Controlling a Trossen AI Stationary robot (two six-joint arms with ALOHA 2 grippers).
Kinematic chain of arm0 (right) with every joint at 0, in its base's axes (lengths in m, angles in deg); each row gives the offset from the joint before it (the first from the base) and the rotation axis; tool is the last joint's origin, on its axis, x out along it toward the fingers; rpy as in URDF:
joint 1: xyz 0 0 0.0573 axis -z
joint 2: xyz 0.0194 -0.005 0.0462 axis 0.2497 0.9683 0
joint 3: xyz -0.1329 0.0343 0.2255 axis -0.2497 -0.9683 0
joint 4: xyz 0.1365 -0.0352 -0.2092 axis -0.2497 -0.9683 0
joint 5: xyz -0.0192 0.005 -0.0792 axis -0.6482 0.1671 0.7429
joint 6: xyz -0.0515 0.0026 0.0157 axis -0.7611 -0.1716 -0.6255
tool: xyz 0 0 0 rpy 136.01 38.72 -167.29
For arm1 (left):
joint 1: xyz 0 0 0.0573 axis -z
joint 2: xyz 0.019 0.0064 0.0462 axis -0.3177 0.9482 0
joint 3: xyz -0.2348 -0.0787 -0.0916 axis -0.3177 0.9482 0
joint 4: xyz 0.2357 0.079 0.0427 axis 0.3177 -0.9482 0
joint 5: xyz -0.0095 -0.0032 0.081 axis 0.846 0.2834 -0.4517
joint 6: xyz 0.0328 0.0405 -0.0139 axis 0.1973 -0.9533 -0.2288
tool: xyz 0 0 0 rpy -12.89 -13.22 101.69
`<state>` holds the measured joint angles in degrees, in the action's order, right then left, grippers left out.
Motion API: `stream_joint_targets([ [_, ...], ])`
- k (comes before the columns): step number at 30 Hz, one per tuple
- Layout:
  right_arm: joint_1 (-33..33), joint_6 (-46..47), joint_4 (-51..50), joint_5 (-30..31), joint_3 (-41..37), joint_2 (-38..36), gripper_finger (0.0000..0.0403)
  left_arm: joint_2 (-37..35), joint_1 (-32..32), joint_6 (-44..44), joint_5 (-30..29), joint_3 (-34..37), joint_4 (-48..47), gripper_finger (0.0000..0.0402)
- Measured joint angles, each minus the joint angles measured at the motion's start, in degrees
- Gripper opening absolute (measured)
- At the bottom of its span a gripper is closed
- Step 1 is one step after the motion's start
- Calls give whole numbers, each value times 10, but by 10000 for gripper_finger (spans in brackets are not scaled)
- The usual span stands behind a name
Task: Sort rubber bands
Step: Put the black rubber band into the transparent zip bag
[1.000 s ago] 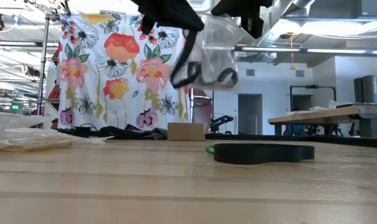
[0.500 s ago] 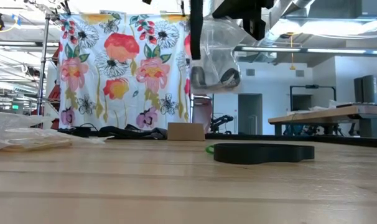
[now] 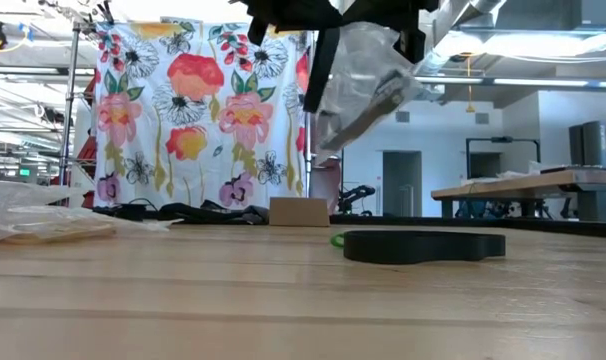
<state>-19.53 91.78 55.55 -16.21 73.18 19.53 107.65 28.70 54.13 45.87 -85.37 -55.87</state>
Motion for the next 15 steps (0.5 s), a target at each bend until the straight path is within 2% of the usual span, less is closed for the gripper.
stream_joint_targets([
  [15, 7, -1, 13, 57, 0, 0, 0, 0, 8, -12, -43, 0, -8, 0],
])
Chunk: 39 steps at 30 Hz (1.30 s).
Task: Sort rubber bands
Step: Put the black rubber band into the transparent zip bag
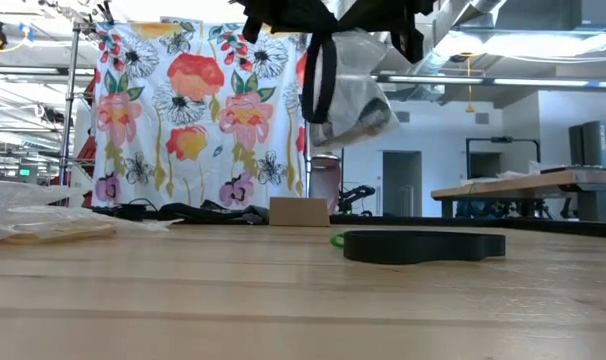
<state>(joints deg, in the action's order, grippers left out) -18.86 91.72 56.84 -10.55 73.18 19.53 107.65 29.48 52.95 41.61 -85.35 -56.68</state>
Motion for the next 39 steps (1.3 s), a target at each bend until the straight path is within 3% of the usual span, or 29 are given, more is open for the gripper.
stream_joint_targets([
  [8, -17, -30, -8, 55, 0, 0, 0, 8, -12, 15, 4, 0, -8, 0],
  [13, -32, -52, -4, 101, 0, -1, 0, 20, -42, 48, 55, 1, -7, 0],
  [27, -49, -70, -13, 98, 0, 22, 0, 38, -101, 125, 204, 0, 8, 0],
  [33, -54, -99, 29, 118, 0, 30, 0, 38, -114, 146, 214, -1, -5, 0],
  [39, -58, -104, -3, 179, 16, 30, 0, 38, -114, 162, 211, -1, -43, 0],
])
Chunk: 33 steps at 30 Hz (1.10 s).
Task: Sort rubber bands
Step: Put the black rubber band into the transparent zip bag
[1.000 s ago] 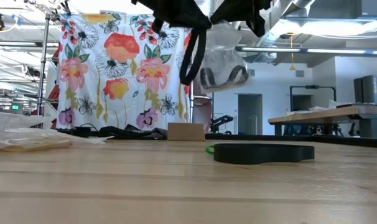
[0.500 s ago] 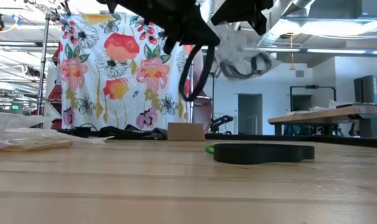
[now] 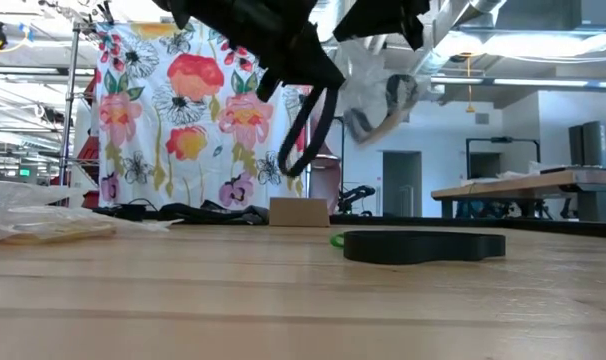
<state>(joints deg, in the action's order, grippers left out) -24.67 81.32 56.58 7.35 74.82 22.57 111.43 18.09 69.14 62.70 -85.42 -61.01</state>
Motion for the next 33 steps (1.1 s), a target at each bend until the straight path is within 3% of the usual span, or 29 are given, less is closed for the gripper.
stream_joint_targets([
  [9, -3, 12, -89, 71, 32, 0, 0, 0, 0, 10, -1, 0, -40, 0],
  [33, -3, 59, -203, 126, 37, 0, 0, -1, 8, 33, 2, 0, -74, 0],
])
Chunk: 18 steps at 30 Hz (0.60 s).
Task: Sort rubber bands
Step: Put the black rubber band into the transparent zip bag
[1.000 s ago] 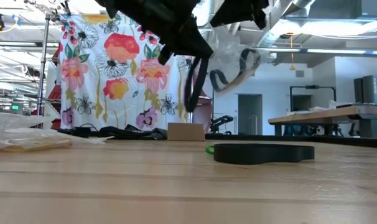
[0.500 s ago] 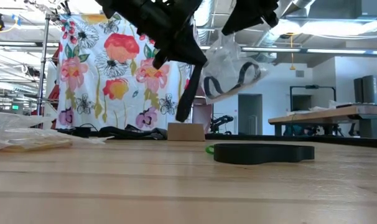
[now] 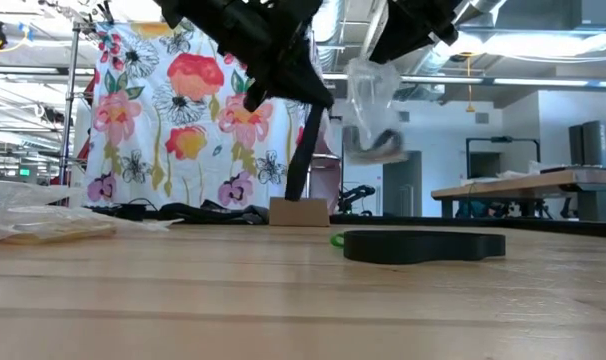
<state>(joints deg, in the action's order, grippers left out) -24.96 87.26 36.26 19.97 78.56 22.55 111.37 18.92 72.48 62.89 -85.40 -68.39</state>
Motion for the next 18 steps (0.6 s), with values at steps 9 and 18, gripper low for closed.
stream_joint_targets([
  [9, -4, 5, -10, -4, 0, 0, 0, 0, 14, -18, 3, 0, 67, 0],
  [18, -4, 15, -28, -20, 0, 0, 0, -33, 27, -51, 3, 0, 148, 0],
])
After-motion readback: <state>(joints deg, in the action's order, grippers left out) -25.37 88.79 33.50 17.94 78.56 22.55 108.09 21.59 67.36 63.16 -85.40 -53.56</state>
